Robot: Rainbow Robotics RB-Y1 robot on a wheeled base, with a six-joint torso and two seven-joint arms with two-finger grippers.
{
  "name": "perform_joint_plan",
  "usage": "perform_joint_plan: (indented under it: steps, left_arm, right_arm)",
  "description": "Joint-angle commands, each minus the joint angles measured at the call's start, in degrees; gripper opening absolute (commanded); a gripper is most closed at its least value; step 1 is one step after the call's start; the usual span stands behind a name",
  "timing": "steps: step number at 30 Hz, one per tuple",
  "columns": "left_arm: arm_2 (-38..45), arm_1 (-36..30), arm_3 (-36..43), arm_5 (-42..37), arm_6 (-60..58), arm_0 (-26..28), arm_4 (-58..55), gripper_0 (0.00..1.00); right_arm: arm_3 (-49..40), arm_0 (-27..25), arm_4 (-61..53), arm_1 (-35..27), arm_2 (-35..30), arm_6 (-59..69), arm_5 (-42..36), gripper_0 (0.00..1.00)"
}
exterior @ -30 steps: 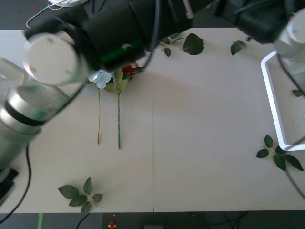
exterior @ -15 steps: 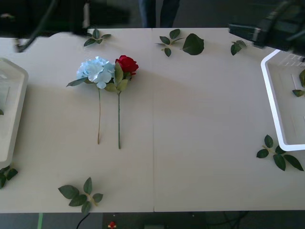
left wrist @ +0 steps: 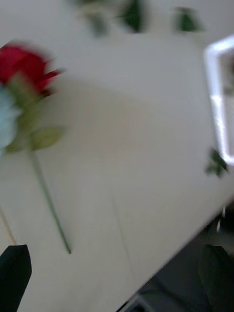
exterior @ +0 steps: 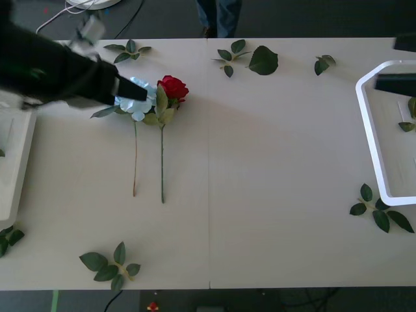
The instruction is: Place the red flowers into the right box and the blue flowers into the left box. If a person shows an open palm, hand one flower to the person first, then continue sorting.
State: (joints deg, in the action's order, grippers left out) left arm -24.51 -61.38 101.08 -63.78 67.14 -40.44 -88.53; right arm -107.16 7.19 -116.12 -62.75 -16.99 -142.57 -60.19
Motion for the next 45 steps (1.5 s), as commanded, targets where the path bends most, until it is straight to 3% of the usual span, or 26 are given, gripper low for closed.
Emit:
perform_joint_plan:
  steps: [1, 9, 14, 23, 36, 45]
  left_arm:
    - [-10.3, -1.9, -4.4, 7.53, -6.5, -5.53, 5.3, 1.0]
    - [-22.51, -0.94, -13.45, 18.6, -7.73, -7.99, 8.11, 1.0]
    - [-28.58, 1.0, -18.11, 27.65, -7.38, -8.87, 8.9, 1.0]
    - [-38.25, 4.34, -25.32, 33.45, -7.38, -14.49, 9.25, 1.0]
    - [-51.87, 6.71, -29.19, 42.07, -7.46, -19.68, 10.04, 1.0]
    - [-52.84, 6.71, -29.98, 42.24, -6.85, -19.77, 11.01, 1.0]
  right_arm:
    - [-4.29, -5.17, -4.99, -4.66, -4.81, -3.59, -2.83, 1.0]
    - [-10.7, -12.46, -10.26, -5.63, -8.67, -6.14, -4.32, 1.0]
    - [-12.02, -13.08, -11.58, -5.63, -8.76, -7.11, -4.32, 1.0]
    - [-12.64, -13.08, -11.85, -5.63, -8.59, -8.07, -4.32, 1.0]
    - [-12.37, -13.08, -11.85, -5.63, -8.32, -8.07, -4.32, 1.0]
    - [-12.37, -13.08, -11.85, -5.63, -8.32, -8.07, -4.32, 1.0]
